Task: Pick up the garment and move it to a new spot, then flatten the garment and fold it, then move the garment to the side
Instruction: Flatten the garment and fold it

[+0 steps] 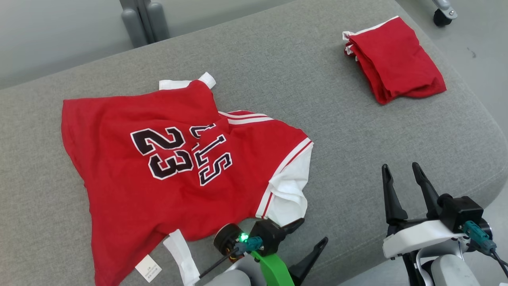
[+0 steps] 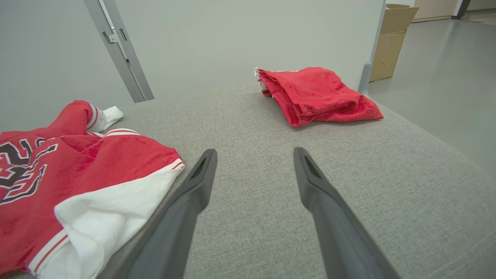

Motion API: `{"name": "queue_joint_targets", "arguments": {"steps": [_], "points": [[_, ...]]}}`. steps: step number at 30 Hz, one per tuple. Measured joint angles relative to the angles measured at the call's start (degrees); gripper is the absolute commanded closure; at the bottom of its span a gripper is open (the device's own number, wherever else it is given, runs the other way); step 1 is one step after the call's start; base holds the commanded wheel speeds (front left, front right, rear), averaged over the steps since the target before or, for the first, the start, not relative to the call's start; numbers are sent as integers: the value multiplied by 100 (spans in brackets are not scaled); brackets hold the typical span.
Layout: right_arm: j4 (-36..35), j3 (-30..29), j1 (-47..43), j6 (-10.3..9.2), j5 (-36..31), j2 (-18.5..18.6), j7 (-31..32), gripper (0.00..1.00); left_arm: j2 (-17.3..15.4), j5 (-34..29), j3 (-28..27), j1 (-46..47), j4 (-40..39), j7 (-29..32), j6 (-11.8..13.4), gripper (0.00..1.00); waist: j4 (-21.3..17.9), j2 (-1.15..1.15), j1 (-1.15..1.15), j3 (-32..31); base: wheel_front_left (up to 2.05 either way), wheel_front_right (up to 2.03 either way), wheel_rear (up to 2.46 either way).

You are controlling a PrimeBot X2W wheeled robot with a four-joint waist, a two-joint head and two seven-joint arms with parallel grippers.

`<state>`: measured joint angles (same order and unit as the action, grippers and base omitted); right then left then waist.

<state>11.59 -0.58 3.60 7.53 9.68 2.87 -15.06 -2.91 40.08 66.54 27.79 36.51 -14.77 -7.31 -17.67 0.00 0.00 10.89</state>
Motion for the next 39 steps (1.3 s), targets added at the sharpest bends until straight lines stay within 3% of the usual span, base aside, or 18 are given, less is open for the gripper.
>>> {"name": "queue_joint_targets", "arguments": {"steps": [4, 10, 19, 20, 21, 22, 23, 27, 32, 33, 34, 39], "points": [[7, -25, -67, -1, -5, 0, 0, 0, -112, 219, -354, 3, -455, -19, 16, 0, -11, 0, 0, -64, 0, 0, 0], [7, 8, -76, 0, 22, 1, 0, 0, -268, 148, -1067, 110, -555, -26, 567, 0, -64, 0, 0, -61, 0, 0, 0], [-3, 38, -44, 0, 32, 1, 0, 0, -146, 275, -1106, 414, 283, 187, 563, 0, -254, 0, 0, 46, 0, 0, 0], [1, 40, -34, 0, 35, 1, 0, 0, -133, 276, -1088, 465, 399, 234, 564, 13, -276, 0, 0, 59, 0, 0, 0], [5, 48, -26, 0, 43, 1, 0, 0, -125, 278, -1077, 506, 506, 263, 564, 51, -300, 0, 0, 70, 0, 0, 0], [9, 53, -15, -1, 59, 0, 0, 0, -113, 298, -1066, 538, 598, 293, 561, 69, -323, 0, 0, 81, 0, 0, 0], [10, 57, -4, 0, 67, 1, 0, 0, -108, 294, -1032, 569, 661, 310, 544, 100, -341, 0, 0, 89, 0, 0, 0], [13, 57, 8, 0, 103, 0, 0, 0, -41, 291, -872, 664, 720, 319, 420, 100, -406, 0, 0, 121, 0, 0, 0], [19, 33, 4, 0, 125, 1, 0, 0, -8, 297, -469, 747, 218, 363, 313, 100, -410, 0, 0, 111, 0, 0, 0], [26, 40, 4, -1, 126, 1, 0, 0, -7, 326, -372, 747, 40, 358, 300, 60, -411, 0, 0, 106, 0, 0, 0], [41, 56, 4, 0, 130, 1, 0, 0, 4, 393, -255, 742, -162, 352, 280, 0, -412, 0, 0, 99, 0, 0, 0], [87, 114, 7, 0, 135, 0, 0, 0, 22, 916, 210, 621, -889, 263, 221, 0, -408, 0, 0, 52, 0, 0, 0]]}}
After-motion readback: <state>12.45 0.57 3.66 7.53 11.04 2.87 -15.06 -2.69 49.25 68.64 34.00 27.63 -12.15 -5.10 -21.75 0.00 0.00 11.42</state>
